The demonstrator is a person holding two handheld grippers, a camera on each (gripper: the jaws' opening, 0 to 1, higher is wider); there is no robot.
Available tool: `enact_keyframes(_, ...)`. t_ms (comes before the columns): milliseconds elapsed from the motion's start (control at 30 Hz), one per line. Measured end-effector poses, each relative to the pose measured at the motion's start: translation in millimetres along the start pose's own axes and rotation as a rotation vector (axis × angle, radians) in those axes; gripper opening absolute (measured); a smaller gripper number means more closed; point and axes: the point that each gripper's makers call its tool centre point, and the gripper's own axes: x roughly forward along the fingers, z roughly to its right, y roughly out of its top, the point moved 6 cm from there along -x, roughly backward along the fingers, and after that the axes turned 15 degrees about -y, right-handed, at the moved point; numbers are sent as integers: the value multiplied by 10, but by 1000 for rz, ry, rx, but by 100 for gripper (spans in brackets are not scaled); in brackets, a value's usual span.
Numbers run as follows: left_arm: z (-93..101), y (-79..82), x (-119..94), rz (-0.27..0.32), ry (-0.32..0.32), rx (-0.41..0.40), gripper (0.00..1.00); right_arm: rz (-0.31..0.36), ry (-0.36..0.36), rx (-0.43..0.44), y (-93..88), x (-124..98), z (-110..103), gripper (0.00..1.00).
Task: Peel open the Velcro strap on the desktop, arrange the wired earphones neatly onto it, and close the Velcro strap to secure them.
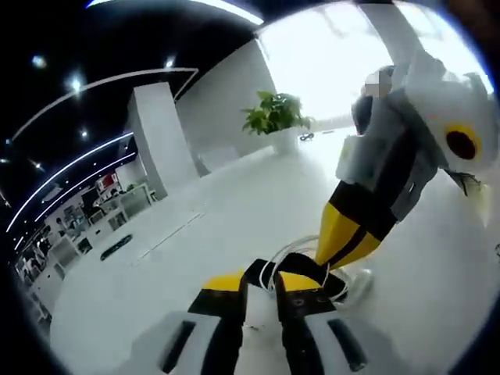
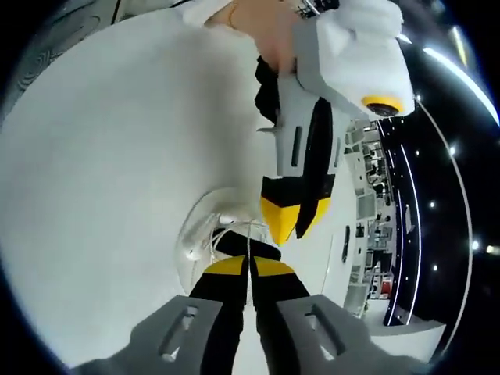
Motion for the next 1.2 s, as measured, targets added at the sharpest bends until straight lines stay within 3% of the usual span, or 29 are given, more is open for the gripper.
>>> enact_keyframes(400,83,-46,82,-59,-23,44,19,16,50,132,-77,-161,-205,4)
enact_keyframes(500,113,-63,74,-68,-31,51,19,24,49,200,-80,-192,-210,5)
enact_keyframes(633,120,-90,66,-88,-41,54,19,40,79,387,-90,-226,-209,6)
enact_keyframes(900,119,-86,43,-97,-45,58,19,94,102,554,-133,-288,-194,12)
enact_keyframes(967,112,-79,34,-96,-43,62,19,158,84,646,-122,-330,-130,15)
enact_keyframes(1033,103,-66,33,-90,-39,61,19,182,56,697,-163,-345,-51,15)
enact_keyframes(1067,99,-57,30,-86,-36,61,19,187,9,709,-225,-334,25,15)
enact_keyframes(1200,92,-44,49,-70,-27,59,19,156,-78,657,-395,-264,101,15)
